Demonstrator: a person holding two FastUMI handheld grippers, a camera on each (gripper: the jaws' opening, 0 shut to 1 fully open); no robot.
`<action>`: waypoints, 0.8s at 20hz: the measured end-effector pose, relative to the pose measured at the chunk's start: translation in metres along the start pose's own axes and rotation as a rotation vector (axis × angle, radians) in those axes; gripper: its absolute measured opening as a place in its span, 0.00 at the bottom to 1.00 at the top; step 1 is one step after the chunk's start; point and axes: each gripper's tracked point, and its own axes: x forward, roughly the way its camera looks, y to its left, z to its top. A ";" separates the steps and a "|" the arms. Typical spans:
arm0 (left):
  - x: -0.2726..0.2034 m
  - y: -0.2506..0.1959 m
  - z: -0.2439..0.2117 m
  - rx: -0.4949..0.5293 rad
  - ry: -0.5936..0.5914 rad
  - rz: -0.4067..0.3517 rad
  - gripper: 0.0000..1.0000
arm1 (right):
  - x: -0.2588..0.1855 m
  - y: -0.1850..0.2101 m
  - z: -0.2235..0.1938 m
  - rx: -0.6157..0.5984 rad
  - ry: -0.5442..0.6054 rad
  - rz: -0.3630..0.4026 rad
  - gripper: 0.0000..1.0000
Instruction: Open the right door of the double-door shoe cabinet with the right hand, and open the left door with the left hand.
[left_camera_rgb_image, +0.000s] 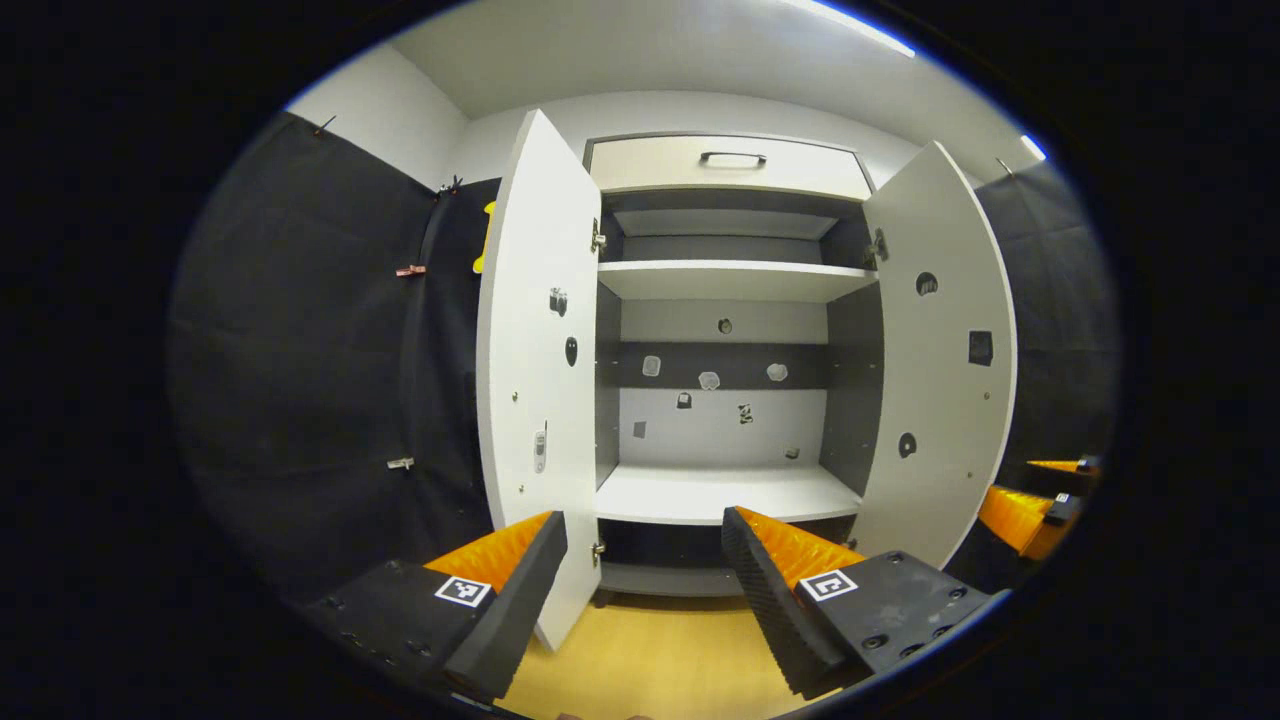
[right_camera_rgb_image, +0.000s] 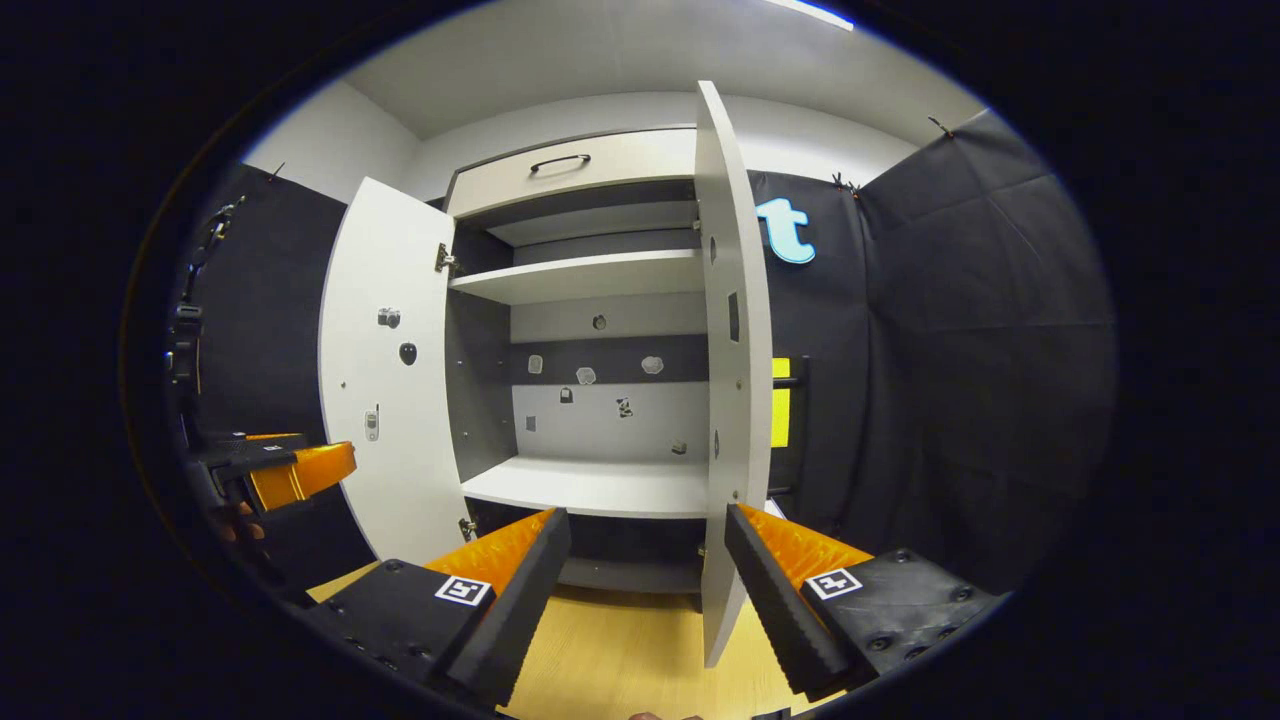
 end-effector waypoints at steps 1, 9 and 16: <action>-0.005 -0.002 0.001 -0.012 -0.004 -0.002 0.96 | -0.003 -0.006 -0.003 0.009 0.013 -0.005 0.98; -0.033 0.033 -0.005 0.029 -0.006 0.029 0.96 | -0.041 -0.046 -0.022 0.049 0.007 -0.142 0.98; -0.045 0.064 -0.016 0.031 -0.007 0.002 0.96 | -0.051 -0.021 -0.009 0.051 -0.050 -0.191 0.98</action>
